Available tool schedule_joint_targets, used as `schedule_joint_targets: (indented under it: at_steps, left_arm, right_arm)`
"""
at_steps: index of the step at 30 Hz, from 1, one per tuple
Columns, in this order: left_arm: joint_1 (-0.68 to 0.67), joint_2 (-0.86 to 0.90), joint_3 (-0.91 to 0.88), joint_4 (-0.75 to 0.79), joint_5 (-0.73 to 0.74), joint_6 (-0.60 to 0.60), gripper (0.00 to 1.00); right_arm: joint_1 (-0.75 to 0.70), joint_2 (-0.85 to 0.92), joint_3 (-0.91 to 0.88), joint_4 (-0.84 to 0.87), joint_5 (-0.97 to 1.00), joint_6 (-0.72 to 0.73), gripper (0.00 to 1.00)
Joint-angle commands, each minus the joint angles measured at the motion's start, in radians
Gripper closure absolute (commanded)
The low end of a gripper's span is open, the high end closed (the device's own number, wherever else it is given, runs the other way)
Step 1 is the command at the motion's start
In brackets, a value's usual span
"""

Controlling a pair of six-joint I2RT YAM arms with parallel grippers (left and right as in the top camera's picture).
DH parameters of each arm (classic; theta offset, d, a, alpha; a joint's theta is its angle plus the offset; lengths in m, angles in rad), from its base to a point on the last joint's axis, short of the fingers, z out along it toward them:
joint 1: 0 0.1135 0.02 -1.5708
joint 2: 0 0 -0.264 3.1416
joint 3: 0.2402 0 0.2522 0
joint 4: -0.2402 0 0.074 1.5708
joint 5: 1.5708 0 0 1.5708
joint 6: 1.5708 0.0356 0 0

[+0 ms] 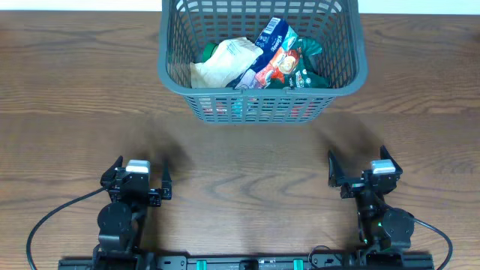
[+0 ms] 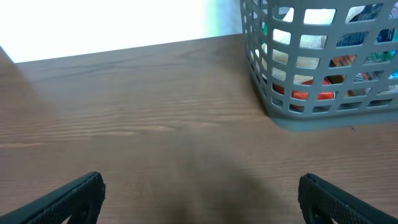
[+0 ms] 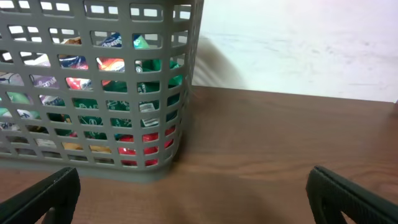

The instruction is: Pack container

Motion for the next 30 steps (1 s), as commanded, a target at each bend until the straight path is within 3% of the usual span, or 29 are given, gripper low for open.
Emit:
schedule_joint_targets:
  at_steps: [1, 30]
  left_arm:
    - [0.006, -0.010, -0.024, -0.006, -0.002, 0.006, 0.01]
    - [0.006, -0.061, -0.024, -0.007, -0.005, 0.006, 0.01]
  right_arm:
    - [0.006, -0.009, -0.004, -0.002, -0.001, 0.013, 0.01]
    - [0.006, -0.009, -0.004, -0.002, -0.001, 0.013, 0.01]
